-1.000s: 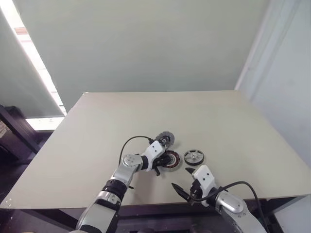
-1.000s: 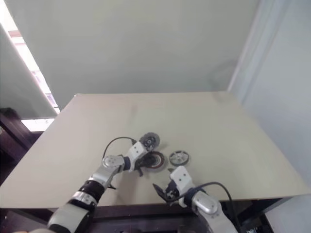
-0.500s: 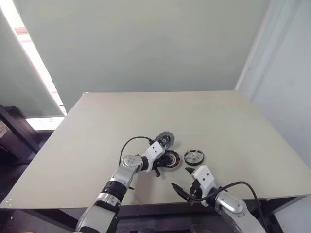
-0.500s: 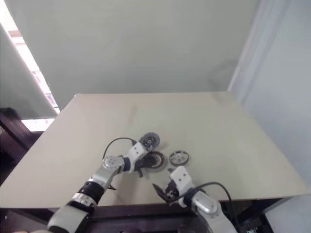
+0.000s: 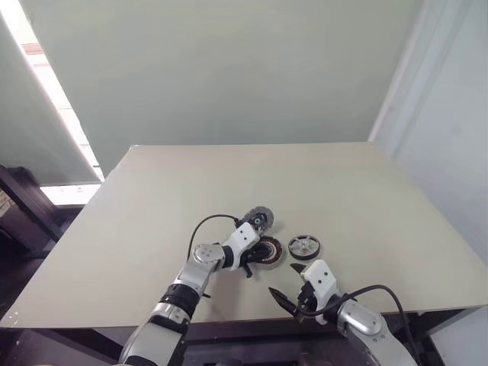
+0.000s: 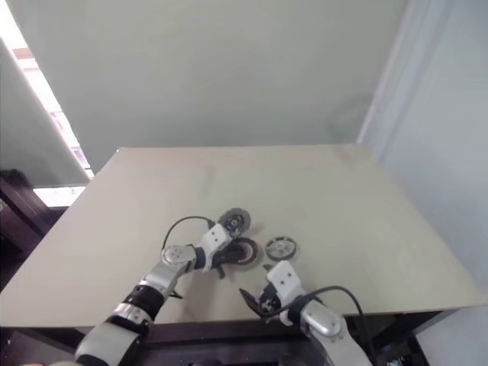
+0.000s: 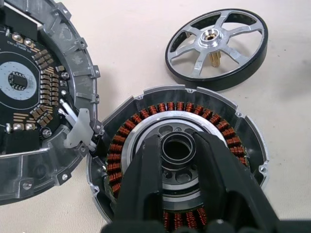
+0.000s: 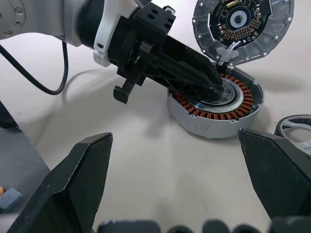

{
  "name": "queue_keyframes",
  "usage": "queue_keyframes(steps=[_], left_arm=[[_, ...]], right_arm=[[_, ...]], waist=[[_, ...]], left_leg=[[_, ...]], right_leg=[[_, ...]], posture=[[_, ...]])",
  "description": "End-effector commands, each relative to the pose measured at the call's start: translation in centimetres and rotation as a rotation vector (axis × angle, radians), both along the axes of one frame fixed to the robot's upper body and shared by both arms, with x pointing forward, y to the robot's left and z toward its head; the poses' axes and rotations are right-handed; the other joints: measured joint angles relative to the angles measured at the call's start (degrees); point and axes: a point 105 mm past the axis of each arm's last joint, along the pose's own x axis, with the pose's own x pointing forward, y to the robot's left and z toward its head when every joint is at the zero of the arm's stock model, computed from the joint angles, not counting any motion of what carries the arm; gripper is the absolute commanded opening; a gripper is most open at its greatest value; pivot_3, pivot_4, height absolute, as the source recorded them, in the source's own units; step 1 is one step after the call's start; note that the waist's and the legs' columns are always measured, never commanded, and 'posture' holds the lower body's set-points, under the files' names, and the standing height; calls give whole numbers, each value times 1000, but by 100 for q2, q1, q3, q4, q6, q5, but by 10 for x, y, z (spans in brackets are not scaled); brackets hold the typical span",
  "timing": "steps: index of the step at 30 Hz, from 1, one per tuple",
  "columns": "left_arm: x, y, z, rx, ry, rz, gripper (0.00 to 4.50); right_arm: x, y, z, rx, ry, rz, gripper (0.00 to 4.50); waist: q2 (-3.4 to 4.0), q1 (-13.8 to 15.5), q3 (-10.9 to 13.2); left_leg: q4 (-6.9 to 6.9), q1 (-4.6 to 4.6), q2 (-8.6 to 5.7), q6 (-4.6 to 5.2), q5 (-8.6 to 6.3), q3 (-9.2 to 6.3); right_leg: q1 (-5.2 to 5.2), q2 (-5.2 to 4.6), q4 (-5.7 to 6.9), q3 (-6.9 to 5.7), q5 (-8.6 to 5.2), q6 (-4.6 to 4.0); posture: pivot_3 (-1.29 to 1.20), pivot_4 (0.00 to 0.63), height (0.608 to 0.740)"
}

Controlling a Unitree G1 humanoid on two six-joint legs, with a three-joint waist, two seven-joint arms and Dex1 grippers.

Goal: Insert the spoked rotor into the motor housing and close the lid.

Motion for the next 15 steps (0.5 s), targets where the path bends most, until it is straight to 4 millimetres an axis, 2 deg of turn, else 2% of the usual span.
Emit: queue_keyframes(steps=[1, 7, 8, 15], left_arm=[[4, -3, 8, 14, -33, -21, 2245], [9, 1, 18, -18, -72, 19, 4326], [9, 1, 22, -37, -80, 21, 4465], [5, 9, 58, -173, -97, 25, 4465]], right_arm=[[3, 2, 12, 18, -52, 8, 4500], [3, 3, 12, 17, -52, 12, 4500], [3, 3, 12, 17, -52, 12, 4500], [5, 2, 13, 23, -62, 7, 4500]], waist=[[0, 0, 0], [-1, 0, 0], [-1, -6, 0], [-1, -12, 0]], left_leg=[[0, 3, 0, 0, 0, 0], [0, 12, 0, 0, 0, 0], [1, 12, 0, 0, 0, 0], [0, 17, 4, 0, 0, 1]], right_leg=[[2, 0, 0, 0, 0, 0], [12, 0, 0, 0, 0, 0], [13, 0, 0, 0, 0, 0], [11, 2, 6, 1, 0, -1]], posture=[[0, 0, 740], [0, 0, 740], [0, 0, 740], [0, 0, 740]])
